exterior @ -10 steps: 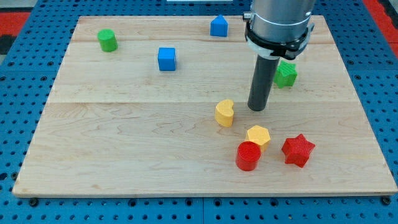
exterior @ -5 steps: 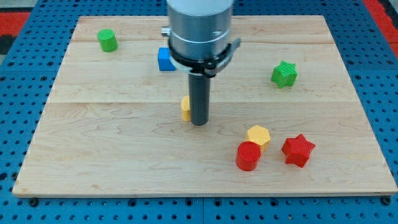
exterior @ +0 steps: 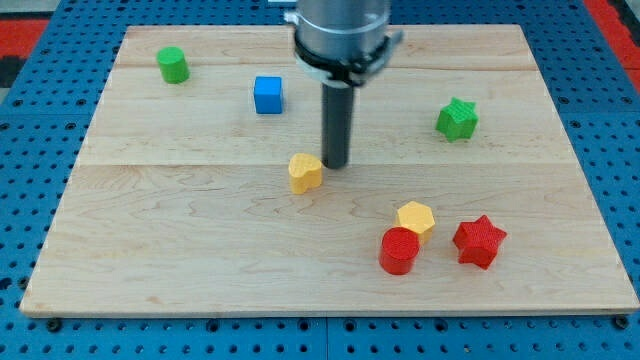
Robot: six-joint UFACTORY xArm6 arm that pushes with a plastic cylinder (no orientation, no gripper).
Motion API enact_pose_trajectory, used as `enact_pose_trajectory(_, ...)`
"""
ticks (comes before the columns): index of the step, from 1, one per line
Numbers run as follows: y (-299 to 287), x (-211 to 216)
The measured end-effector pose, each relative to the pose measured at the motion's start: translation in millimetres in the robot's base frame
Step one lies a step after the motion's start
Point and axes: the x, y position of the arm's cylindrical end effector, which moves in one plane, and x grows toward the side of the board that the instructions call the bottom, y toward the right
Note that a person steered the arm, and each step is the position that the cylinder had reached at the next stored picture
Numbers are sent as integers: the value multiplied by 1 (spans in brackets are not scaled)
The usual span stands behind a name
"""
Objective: Move the yellow heart diagonal to the green circle
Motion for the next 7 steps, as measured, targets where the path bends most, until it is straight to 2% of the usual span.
enact_pose_trajectory(1, -20, -20)
enact_pose_trajectory(2, -21, -14)
enact_pose_trajectory(4, -34, 44)
enact_pose_trajectory(5, -40, 56)
enact_pose_trajectory(6, -40, 51)
enact_pose_trajectory(7, -40, 6)
